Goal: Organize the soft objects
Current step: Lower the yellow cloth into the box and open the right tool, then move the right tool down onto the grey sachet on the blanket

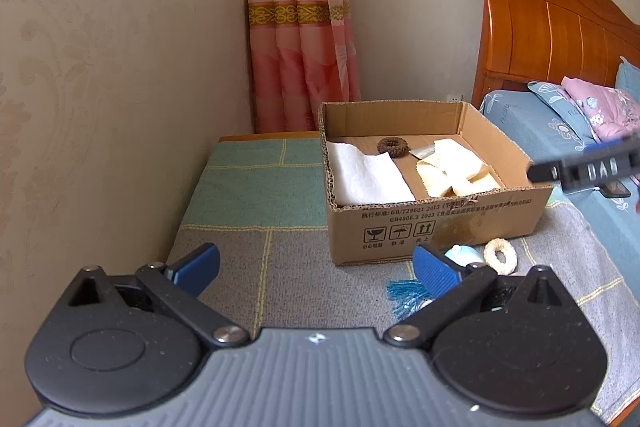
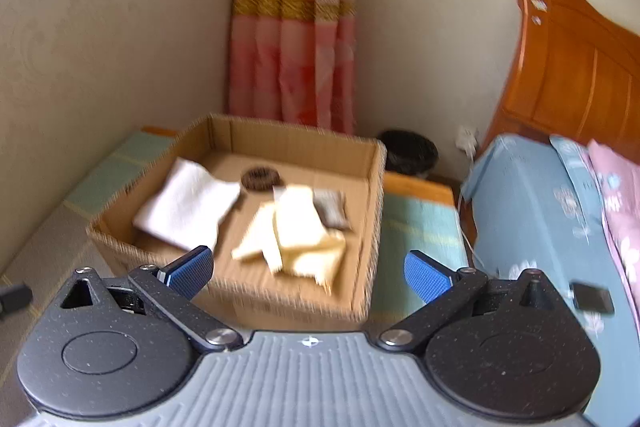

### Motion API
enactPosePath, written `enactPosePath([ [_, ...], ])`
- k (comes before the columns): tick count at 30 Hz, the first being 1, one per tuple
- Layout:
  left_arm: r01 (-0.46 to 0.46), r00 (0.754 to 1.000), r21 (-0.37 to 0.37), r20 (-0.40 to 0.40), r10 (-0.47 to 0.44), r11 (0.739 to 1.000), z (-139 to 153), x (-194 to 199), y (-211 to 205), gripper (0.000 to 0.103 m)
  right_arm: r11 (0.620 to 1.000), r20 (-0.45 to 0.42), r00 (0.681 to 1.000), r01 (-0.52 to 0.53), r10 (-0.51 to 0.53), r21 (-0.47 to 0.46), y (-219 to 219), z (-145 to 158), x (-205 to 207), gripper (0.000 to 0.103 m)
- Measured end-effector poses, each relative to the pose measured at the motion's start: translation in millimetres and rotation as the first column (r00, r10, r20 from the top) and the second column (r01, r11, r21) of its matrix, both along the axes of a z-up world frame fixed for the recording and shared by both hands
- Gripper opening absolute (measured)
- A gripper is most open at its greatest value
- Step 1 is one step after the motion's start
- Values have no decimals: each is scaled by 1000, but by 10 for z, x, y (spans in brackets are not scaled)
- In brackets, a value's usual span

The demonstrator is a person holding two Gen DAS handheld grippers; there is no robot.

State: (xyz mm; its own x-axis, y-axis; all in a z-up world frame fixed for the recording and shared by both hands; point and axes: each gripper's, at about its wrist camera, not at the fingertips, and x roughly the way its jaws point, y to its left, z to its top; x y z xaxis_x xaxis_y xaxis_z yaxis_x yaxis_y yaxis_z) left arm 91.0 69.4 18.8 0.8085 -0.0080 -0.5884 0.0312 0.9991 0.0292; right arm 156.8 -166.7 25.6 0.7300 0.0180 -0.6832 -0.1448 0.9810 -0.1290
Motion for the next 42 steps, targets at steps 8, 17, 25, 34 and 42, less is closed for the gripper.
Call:
enactPosePath([
  [8,6,1000,1,-14,-6,1000,-34,-45,-6,102,993,-142,985,109,-101,50,-159,-522,-235,103],
  [17,9,999,6,-35,-9,1000,-87,-57,-11,102,993,-222,969,116,-108,24,-12,-873,-238,103],
  [25,30,998,21,-57,-29,999,-137,-46,-74,102,994,-233,966,110,-110,-14,87,-1080,-186,103],
  [34,49,996,37,-70,-46,998,-163,-35,-148,102,988,-232,961,157,-150,10,-168,-1032,-259,103],
  [42,71,995,58,-76,-67,996,-165,-42,-234,102,980,-243,952,199,-187,24,-407,-996,-375,103],
])
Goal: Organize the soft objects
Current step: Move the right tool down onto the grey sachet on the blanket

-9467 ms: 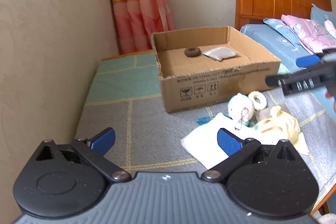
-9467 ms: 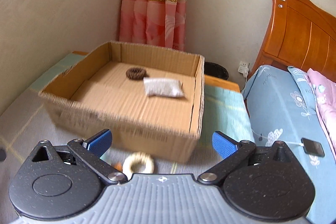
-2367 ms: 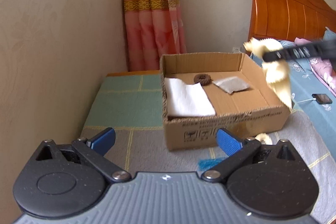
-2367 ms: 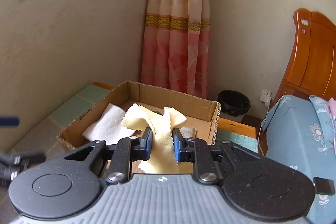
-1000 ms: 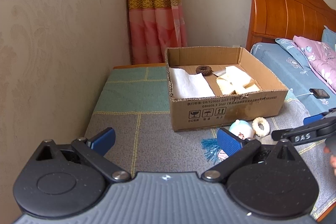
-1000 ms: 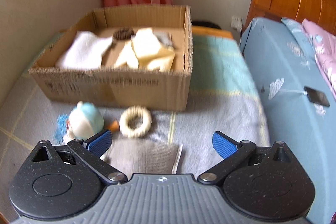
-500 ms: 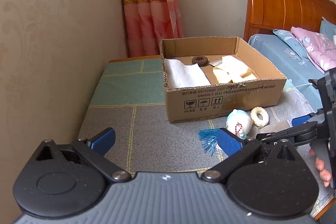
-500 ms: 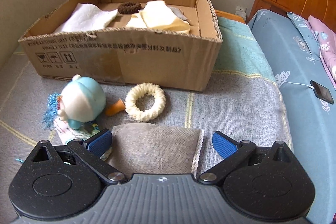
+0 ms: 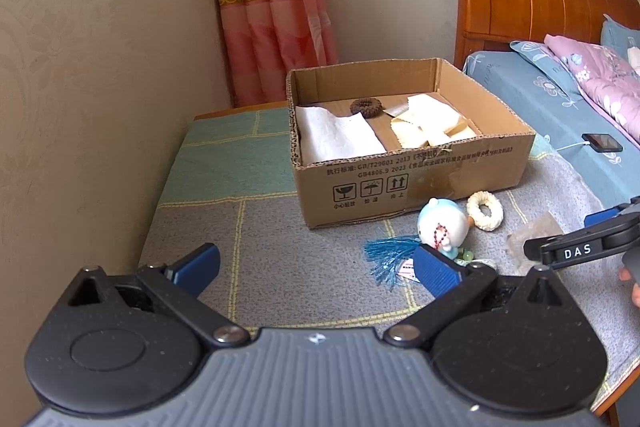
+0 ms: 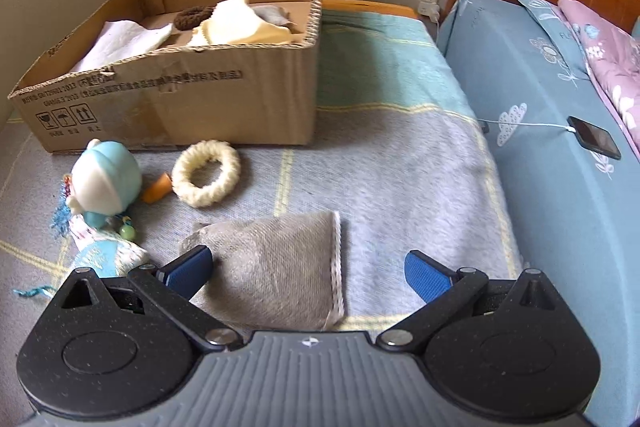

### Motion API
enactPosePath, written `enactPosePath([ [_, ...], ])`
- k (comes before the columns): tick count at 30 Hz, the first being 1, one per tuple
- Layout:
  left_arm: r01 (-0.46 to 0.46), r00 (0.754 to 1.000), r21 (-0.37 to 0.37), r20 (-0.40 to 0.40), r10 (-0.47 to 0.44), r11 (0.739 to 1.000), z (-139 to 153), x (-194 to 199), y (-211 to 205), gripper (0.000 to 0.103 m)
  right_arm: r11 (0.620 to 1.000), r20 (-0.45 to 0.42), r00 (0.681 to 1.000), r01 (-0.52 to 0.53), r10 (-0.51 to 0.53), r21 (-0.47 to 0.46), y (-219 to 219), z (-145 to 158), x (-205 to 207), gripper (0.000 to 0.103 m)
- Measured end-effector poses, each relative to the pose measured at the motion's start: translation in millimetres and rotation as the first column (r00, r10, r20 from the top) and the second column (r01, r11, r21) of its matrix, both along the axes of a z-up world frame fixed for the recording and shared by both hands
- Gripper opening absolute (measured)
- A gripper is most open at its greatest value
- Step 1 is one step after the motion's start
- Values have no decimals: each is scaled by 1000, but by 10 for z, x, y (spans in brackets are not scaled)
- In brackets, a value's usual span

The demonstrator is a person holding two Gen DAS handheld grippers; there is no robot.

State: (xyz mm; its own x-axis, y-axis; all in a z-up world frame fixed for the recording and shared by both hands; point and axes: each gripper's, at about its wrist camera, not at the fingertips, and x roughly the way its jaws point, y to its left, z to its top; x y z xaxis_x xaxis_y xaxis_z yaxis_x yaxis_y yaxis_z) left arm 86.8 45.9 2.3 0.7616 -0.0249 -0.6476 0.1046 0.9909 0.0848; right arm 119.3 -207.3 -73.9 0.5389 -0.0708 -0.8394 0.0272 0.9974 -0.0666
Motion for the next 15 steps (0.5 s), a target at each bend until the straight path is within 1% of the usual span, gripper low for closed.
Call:
enactPosePath([
  [2,4,1000,-1,-2,-4,1000,1,8,-12,102,1000,18,1000,-16,17,-9,32,27,-22,103],
  [5,16,1000,2,-2,-16,1000,2,3,-38,102,997,39,997,-72,72,-10,116,41,-38,103],
  [8,38,999,-19,-9,-38,999,3,-6,-40,102,992,37,992,-122,123,-18,232,4,-37,103],
  [11,61,998,-36,-14,-61,998,-2,-17,-50,102,990,16,990,-136,137,-44,271,-68,-41,103],
  [15,89,996,-36,-27,-90,995,-53,-14,-111,102,991,31,990,-133,134,-30,127,-64,-130,103],
])
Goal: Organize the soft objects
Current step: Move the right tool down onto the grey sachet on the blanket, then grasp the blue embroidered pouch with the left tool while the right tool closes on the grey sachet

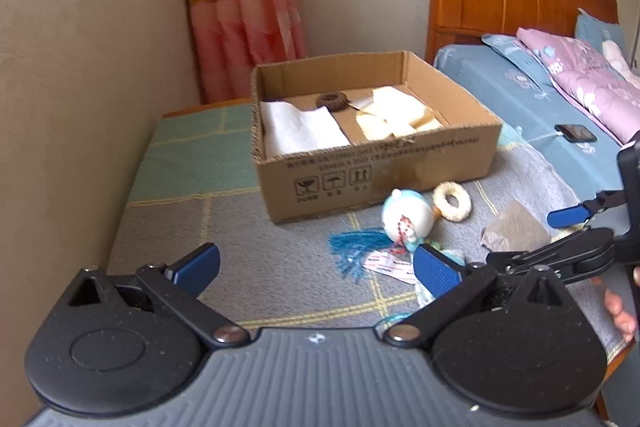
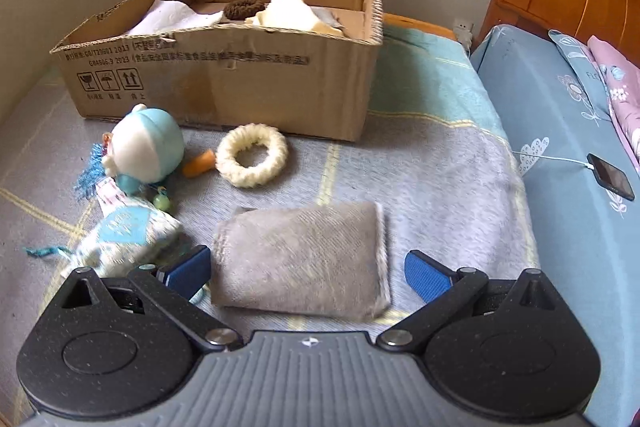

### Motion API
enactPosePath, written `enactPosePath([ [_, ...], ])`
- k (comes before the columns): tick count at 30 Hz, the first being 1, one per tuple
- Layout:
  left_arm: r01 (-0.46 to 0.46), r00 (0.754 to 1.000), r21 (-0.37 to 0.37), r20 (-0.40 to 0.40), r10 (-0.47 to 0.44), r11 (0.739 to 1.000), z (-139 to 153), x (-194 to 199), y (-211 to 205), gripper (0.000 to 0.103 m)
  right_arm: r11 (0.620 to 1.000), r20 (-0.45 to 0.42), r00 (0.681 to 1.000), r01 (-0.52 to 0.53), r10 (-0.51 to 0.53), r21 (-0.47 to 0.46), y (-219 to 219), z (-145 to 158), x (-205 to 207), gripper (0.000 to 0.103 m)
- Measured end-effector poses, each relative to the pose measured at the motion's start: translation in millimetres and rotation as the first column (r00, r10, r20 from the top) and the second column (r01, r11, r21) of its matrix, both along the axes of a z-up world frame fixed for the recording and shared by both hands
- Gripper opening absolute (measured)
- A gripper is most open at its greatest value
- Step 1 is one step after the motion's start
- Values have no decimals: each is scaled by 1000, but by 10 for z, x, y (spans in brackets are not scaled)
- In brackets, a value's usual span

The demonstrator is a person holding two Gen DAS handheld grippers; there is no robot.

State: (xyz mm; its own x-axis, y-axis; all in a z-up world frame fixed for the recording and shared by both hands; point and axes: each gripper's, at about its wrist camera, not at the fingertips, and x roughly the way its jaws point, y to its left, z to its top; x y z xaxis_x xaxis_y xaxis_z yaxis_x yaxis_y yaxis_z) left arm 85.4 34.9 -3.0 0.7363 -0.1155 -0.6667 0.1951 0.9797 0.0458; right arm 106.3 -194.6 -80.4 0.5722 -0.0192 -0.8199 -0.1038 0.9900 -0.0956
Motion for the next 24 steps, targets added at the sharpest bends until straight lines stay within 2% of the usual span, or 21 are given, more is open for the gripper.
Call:
enactPosePath([
  [3,35,999,-7,-23,-36,999,-69,16,-81,102,999,23,999,-37,37,-5,-74,-4,-93,103],
  [9,141,988,-33,-62,-143,989,-274,38,-264,102,999,75,996,-48,47,3,-104,-26,-215,103],
  [14,184,979,-40,-81,-187,982,-388,35,-368,99,998,95,994,-60,59,4,-101,-26,-246,103],
  [16,198,976,-43,-82,-201,979,-405,34,-403,96,998,109,992,-69,68,5,-118,-43,-255,103],
  [19,223,970,-50,-87,-227,974,-422,45,-450,80,997,126,989,-81,79,6,-127,-47,-283,103],
  [24,249,961,-64,-108,-255,966,-480,104,-534,72,994,140,984,-110,108,8,-149,-58,-313,103],
])
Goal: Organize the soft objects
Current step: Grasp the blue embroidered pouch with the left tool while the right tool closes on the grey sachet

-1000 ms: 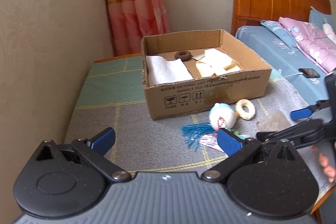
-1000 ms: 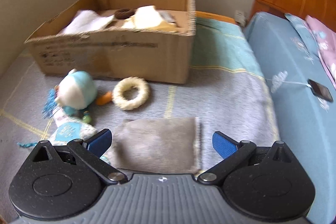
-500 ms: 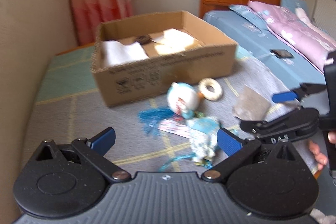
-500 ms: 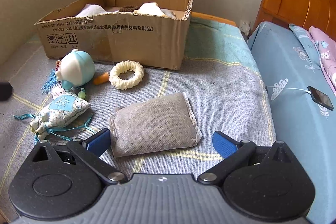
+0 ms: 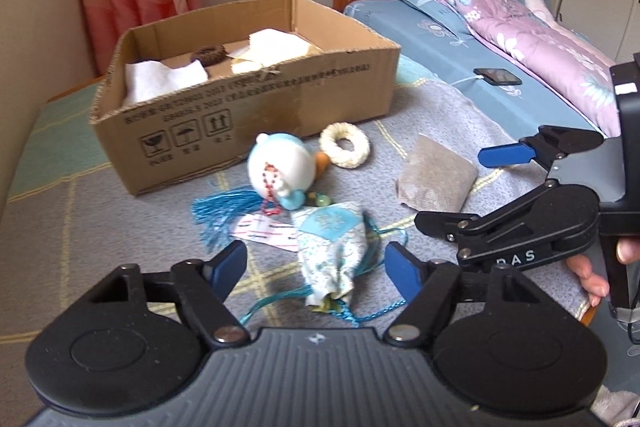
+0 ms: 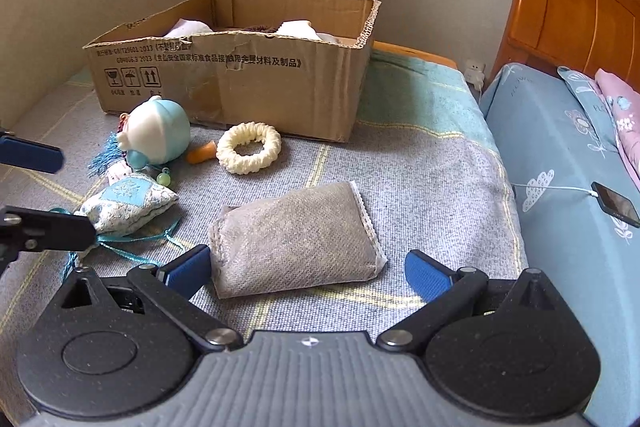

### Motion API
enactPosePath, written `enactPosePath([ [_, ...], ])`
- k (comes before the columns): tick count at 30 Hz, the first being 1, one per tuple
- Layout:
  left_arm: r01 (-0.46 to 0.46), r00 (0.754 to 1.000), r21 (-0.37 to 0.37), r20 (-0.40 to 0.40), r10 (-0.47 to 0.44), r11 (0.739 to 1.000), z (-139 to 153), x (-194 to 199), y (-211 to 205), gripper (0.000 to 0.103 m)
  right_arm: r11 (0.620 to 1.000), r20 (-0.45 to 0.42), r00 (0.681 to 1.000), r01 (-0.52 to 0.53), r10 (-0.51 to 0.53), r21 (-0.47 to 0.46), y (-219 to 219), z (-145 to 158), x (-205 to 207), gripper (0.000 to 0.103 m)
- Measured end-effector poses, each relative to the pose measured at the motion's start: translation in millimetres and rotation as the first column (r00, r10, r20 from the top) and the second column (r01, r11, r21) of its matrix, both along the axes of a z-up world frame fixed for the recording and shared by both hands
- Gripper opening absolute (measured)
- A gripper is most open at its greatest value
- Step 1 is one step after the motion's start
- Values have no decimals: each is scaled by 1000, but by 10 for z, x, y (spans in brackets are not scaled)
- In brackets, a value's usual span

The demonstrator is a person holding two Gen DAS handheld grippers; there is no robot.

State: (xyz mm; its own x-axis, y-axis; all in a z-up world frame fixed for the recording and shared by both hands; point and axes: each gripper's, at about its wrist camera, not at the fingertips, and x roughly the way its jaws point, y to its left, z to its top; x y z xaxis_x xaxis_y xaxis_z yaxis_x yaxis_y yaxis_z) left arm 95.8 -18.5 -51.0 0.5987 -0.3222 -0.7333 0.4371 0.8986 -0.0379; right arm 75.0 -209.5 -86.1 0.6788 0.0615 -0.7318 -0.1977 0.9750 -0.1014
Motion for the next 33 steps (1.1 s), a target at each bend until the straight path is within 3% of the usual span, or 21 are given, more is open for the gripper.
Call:
enactPosePath([
  [4,-1,1000,-1,-19,1,1000,-65,83,-57,60,1000,15,1000,-19,19,3,-21,-6,-47,103],
  [8,-1,1000,-4,-29,1,1000,-110,142,-94,56,1000,25,999,-28,28,5,-30,-10,-73,103],
  [12,-1,1000,0,-31,1,1000,-133,151,-111,39,1000,27,999,-28,27,6,-37,-14,-74,103],
  [15,7,999,-3,-33,-7,1000,-105,118,-73,35,1000,26,999,-27,27,6,-38,-14,-71,103],
  [26,-74,997,53,-24,76,996,-27,-196,433,35,1000,25,1000,-16,16,3,-20,-16,-72,103],
  [33,-127,991,38,-46,129,991,-127,-229,603,37,1000,26,999,-18,18,5,3,-17,-57,103],
])
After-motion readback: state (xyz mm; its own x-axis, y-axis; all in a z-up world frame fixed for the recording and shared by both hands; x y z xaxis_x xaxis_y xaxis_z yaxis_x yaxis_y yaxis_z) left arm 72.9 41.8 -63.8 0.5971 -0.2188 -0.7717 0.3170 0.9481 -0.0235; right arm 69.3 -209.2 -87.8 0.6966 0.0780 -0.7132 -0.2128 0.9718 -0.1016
